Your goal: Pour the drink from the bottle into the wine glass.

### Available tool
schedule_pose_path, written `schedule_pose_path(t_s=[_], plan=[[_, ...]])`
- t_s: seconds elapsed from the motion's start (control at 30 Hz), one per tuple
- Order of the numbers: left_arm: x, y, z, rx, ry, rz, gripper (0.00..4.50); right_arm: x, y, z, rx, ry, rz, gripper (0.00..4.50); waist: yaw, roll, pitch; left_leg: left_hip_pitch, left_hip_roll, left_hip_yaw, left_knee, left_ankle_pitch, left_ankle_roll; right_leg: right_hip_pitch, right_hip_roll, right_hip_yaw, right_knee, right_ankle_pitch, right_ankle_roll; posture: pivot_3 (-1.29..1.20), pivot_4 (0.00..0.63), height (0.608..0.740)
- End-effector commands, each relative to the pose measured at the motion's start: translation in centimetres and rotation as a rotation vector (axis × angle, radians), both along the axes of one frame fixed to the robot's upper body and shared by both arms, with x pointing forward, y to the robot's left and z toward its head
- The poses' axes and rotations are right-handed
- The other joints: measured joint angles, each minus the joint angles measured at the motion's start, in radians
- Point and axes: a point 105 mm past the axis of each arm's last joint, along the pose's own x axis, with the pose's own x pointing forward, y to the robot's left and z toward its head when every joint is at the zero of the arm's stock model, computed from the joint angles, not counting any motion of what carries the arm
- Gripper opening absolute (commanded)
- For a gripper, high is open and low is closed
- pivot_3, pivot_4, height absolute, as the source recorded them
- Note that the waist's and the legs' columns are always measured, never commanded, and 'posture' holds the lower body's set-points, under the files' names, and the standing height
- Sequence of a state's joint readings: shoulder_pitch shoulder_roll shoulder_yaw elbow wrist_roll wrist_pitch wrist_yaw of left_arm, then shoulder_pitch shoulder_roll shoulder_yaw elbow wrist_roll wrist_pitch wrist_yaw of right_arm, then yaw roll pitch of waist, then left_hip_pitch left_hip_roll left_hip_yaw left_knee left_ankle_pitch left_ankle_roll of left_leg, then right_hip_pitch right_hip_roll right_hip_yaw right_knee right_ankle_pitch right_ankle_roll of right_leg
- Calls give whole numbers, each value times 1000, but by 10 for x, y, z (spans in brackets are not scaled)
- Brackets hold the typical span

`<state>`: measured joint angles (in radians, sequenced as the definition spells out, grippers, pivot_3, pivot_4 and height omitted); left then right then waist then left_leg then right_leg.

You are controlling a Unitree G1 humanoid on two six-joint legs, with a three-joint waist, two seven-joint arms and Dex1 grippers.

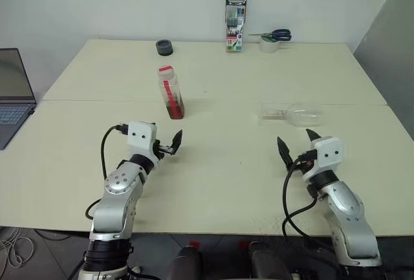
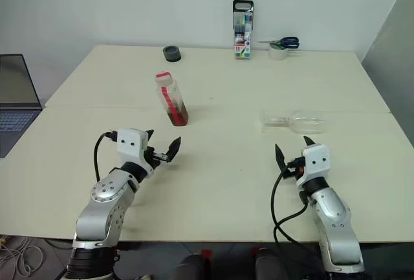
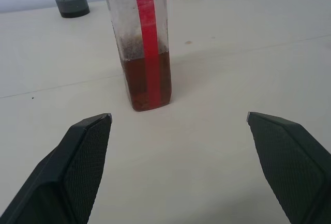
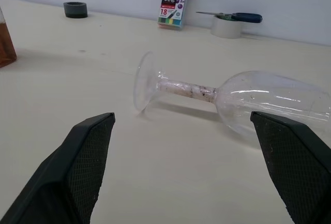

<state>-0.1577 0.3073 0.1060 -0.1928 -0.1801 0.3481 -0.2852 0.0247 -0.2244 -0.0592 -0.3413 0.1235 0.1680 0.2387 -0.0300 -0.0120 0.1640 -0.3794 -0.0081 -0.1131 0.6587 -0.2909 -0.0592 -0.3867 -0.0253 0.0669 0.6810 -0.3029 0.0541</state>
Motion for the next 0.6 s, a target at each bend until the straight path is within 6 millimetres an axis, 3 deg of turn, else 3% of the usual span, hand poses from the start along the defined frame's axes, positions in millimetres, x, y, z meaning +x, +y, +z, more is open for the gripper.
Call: schedule_pose_path(t_s=[0.03, 0.3, 0.6], plan=[[1, 3, 14, 18, -69, 8, 4480, 1, -4, 13, 16, -53, -15, 4500, 0, 0, 0, 0, 0, 0, 0, 0, 0, 0, 0, 0, 0, 0, 0, 0, 150, 740], [0, 1, 7, 48, -22, -9, 4480, -1, -4, 11, 24, -45, -13, 4500, 0, 0, 0, 0, 0, 0, 0, 0, 0, 0, 0, 0, 0, 0, 0, 0, 150, 740], [2, 4, 15, -17, -55, 3, 4480, -2, -2, 10, 17, -43, 4, 4500, 0, 0, 0, 0, 0, 0, 0, 0, 0, 0, 0, 0, 0, 0, 0, 0, 150, 740]])
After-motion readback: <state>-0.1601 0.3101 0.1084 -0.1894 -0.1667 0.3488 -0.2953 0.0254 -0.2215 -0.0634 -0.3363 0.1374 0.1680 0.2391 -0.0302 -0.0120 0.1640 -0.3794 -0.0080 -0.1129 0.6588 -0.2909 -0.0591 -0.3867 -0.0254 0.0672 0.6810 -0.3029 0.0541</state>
